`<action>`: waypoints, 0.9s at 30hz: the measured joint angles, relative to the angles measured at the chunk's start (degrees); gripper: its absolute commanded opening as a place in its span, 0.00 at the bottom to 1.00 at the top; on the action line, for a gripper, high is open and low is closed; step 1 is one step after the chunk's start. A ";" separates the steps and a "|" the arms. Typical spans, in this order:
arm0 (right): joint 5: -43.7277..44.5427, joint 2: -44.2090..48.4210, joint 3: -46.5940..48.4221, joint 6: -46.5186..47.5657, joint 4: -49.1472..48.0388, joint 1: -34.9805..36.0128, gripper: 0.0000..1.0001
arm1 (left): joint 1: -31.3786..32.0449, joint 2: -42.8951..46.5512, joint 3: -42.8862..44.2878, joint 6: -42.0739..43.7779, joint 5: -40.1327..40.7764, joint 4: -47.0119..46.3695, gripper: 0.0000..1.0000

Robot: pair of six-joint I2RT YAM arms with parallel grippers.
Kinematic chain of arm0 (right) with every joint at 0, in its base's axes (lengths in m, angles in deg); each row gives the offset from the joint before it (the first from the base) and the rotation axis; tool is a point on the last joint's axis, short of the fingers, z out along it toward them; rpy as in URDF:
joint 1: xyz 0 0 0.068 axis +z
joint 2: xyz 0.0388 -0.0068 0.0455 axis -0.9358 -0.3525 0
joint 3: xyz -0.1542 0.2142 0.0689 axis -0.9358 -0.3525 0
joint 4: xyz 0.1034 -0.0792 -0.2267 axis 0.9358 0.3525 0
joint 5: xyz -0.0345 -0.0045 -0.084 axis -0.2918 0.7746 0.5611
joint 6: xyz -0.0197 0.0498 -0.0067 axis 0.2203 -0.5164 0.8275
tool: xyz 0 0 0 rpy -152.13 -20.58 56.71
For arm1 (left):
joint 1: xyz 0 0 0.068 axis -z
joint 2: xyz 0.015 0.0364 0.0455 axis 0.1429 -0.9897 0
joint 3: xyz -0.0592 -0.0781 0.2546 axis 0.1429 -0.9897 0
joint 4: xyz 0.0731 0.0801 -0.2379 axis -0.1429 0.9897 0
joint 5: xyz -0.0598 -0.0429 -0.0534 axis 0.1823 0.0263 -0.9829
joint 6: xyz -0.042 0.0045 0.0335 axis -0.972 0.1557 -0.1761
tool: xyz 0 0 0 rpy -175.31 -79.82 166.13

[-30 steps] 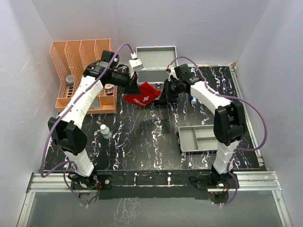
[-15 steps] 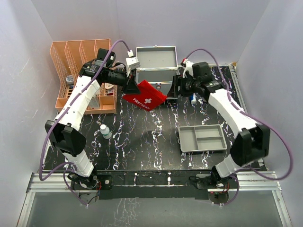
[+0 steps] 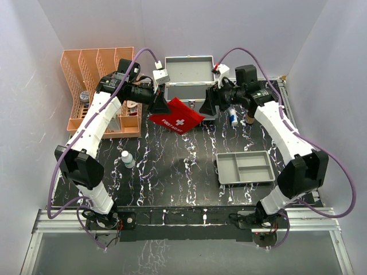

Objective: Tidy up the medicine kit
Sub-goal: Move the medicine box to the center of the board.

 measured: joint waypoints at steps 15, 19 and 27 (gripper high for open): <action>-20.55 -4.22 0.85 8.37 -7.72 0.17 0.68 | 0.04 0.11 -0.02 1.55 0.02 0.24 0.00; -22.56 -4.24 0.85 7.96 -10.49 1.49 0.69 | 0.13 0.13 -0.02 1.62 0.02 0.22 0.00; -24.33 -5.07 0.85 6.99 -13.90 7.34 0.63 | 0.42 0.13 -0.02 1.42 0.02 -0.02 0.00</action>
